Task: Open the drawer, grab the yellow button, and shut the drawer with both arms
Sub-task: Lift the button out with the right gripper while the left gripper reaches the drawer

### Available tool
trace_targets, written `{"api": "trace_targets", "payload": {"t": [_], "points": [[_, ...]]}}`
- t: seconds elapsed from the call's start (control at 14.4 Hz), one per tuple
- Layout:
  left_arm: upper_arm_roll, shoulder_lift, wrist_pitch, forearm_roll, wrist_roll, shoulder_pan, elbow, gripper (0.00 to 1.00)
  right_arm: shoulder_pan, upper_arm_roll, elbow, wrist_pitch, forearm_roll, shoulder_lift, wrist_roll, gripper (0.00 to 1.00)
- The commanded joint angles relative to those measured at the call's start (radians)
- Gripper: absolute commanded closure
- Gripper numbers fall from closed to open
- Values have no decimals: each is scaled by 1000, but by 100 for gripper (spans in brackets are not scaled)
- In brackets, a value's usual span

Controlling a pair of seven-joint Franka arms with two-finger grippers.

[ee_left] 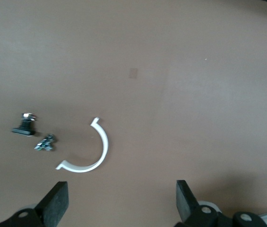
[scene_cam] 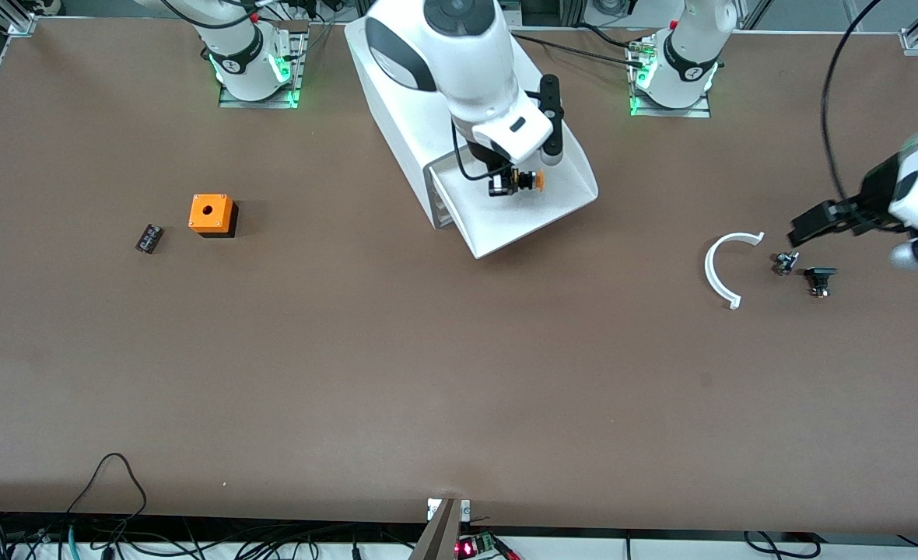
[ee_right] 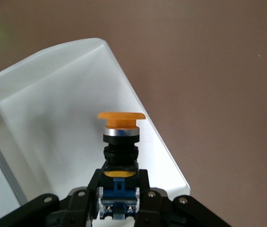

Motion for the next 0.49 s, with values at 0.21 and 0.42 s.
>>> {"api": "trace_targets", "payload": {"t": [0.21,0.42], "points": [[-62,76,194,25,-274,-77,-98,0,-98,-54,-88,0,-55,-105,178,80],[-65,134,311,25,-421,-149,-144,0,-150,-121,-102,2,-46,-118,238,79]]}}
